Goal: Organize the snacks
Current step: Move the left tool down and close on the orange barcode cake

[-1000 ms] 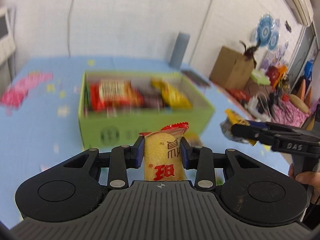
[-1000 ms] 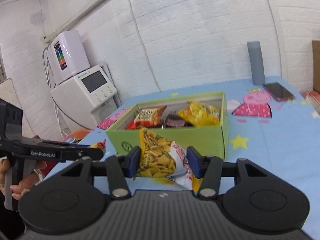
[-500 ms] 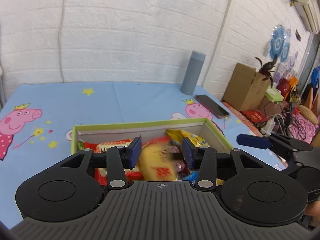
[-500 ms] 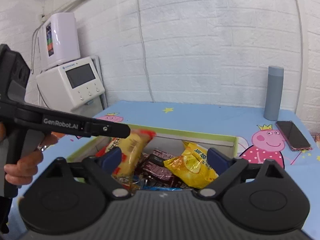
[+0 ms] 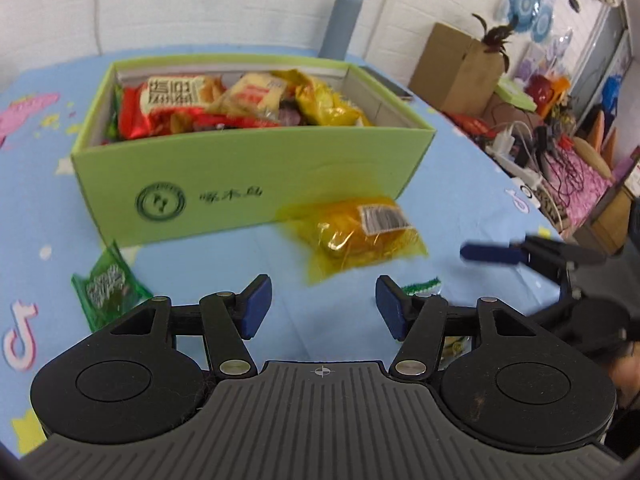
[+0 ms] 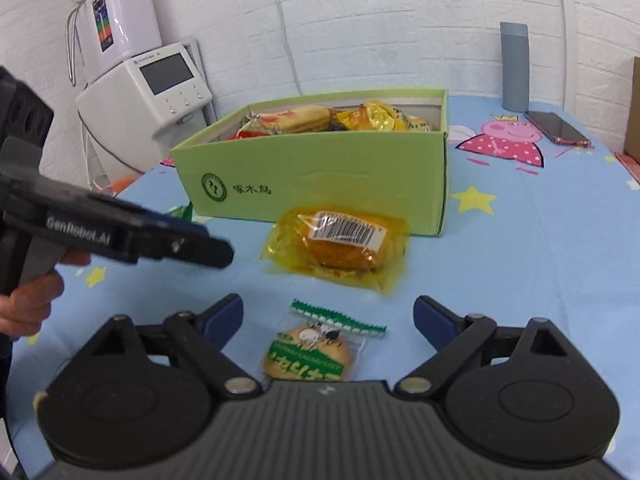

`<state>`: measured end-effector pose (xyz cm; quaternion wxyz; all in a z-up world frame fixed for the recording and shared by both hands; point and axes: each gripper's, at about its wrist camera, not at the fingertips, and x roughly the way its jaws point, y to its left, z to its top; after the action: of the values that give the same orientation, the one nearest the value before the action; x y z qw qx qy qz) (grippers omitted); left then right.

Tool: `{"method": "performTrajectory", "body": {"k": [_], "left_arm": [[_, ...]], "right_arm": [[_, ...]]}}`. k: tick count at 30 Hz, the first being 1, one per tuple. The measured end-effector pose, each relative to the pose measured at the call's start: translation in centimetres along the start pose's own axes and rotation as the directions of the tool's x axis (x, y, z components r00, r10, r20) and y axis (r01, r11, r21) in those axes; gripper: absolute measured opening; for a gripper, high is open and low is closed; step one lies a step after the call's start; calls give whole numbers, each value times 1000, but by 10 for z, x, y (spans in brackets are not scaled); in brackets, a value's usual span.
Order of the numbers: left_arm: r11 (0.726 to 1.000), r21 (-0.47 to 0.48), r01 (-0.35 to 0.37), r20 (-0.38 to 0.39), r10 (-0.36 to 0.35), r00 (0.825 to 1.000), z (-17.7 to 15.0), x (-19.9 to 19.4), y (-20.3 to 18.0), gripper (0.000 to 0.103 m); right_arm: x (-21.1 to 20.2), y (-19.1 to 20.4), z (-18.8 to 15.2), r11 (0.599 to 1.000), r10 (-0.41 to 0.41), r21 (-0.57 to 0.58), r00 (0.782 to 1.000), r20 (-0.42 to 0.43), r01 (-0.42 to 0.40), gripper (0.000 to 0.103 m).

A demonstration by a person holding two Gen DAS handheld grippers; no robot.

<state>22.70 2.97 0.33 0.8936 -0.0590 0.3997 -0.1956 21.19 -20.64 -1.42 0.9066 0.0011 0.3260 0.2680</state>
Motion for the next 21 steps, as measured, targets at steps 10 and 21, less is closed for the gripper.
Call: {"method": "performTrajectory", "body": {"k": [10,21], "left_arm": [[995,-72,-63,33,65,997,-21,-25,31,51],[985,-166,-44,69,56,996,-49,-59,43,56]], "right_arm": [[6,-16,-19,990,61,129,998,-29,-57,94],[16,84,-30,982,186,26,980,-68,-185,95]]}}
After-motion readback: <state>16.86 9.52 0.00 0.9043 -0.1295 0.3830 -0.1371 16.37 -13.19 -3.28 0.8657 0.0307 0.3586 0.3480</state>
